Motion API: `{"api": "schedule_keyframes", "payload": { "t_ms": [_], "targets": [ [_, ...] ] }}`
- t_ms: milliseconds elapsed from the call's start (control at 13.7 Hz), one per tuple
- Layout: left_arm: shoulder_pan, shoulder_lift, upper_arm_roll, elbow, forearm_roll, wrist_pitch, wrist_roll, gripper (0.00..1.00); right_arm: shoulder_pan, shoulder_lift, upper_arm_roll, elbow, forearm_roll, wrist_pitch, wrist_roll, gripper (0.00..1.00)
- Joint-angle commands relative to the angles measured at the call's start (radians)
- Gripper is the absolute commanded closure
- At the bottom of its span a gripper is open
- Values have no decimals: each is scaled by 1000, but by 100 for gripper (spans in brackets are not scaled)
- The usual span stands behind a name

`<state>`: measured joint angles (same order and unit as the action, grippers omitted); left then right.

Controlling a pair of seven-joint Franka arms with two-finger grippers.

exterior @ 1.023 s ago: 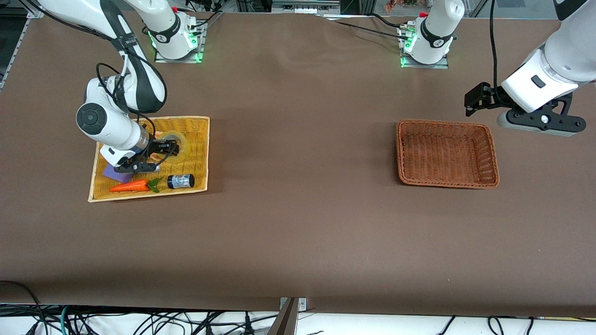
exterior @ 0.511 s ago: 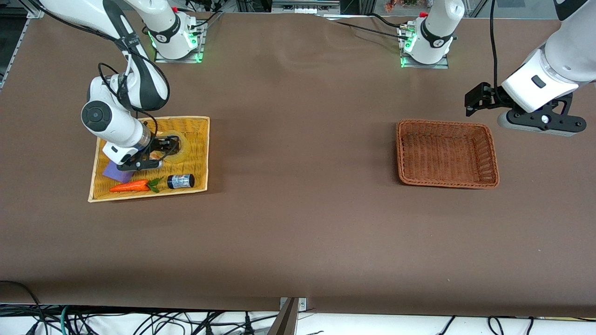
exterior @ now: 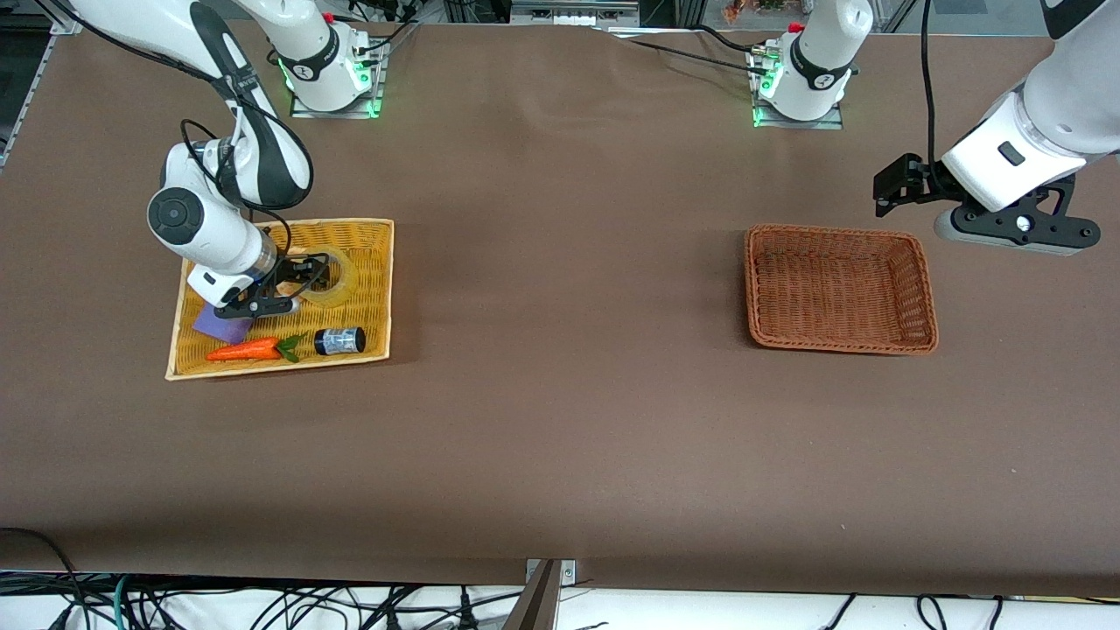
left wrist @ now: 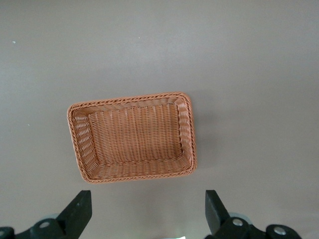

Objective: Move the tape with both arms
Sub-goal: 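Reach the right gripper down to the tape roll in the yellow tray, then close the right gripper on the tape roll and lift it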

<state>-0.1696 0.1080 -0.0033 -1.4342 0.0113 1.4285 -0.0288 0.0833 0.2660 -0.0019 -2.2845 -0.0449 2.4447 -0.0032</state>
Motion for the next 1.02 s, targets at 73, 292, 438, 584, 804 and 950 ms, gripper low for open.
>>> {"api": "schedule_keyframes", "payload": {
  "t_ms": [73, 292, 438, 584, 804, 950],
  "targets": [
    [4, -5, 2, 15, -24, -22, 6, 0, -4, -13, -1, -29, -10, 16, -12, 63],
    [5, -5, 2, 15, -24, -22, 6, 0, -2, -5, 0, -29, -10, 10, -26, 89],
    [7, -4, 3, 15, -24, -22, 7, 0, -4, -5, 0, -27, -10, 2, -46, 100],
    [9, -4, 5, 15, -24, -22, 7, 0, -4, -17, -1, -12, -9, -21, -52, 100],
    [12, -4, 5, 15, -24, -22, 9, 0, -4, -62, -1, 107, -4, -193, -52, 100],
    [12, -4, 5, 15, -24, -22, 9, 0, -2, -64, 0, 244, 8, -377, -47, 100]
  ]
}}
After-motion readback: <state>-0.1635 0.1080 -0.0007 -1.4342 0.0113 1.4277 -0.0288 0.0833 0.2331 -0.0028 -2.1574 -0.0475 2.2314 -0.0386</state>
